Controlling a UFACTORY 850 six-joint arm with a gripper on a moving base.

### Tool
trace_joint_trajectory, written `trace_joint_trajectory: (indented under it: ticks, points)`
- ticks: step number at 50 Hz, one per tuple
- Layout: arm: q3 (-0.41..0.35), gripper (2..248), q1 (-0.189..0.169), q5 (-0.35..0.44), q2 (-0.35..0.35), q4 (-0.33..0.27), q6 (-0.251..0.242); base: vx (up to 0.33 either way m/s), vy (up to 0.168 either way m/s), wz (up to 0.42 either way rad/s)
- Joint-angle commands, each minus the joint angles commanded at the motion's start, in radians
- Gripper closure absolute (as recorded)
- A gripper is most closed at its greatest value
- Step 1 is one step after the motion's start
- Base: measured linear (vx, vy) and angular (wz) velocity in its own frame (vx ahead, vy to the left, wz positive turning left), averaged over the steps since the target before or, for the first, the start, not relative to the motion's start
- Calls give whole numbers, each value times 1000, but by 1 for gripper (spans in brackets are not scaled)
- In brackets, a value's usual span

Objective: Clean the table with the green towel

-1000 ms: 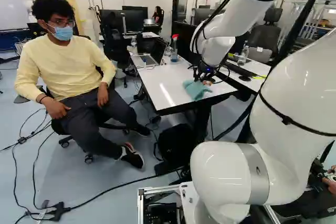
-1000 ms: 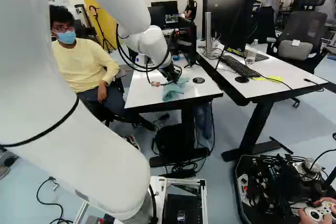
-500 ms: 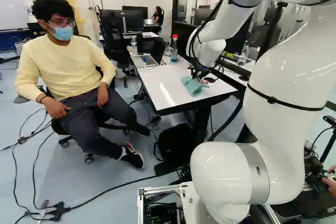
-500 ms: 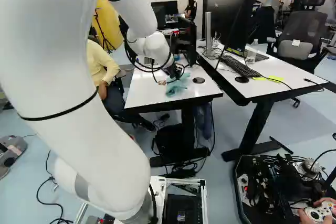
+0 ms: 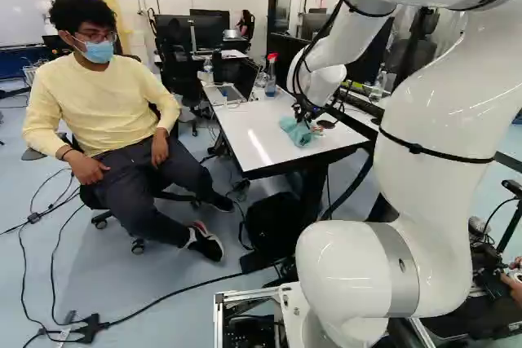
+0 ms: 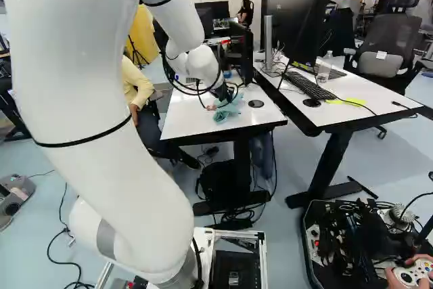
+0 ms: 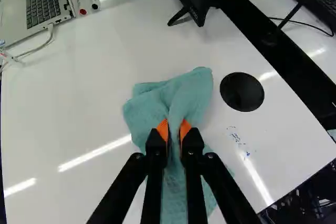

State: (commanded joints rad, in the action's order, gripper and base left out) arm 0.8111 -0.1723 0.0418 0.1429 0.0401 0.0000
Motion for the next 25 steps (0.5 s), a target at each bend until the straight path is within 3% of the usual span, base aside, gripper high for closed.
trace_joint_trajectory:
  ticks: [25]
  points:
    - [0, 205, 0, -75, 0, -2, 0, 0, 0, 0]
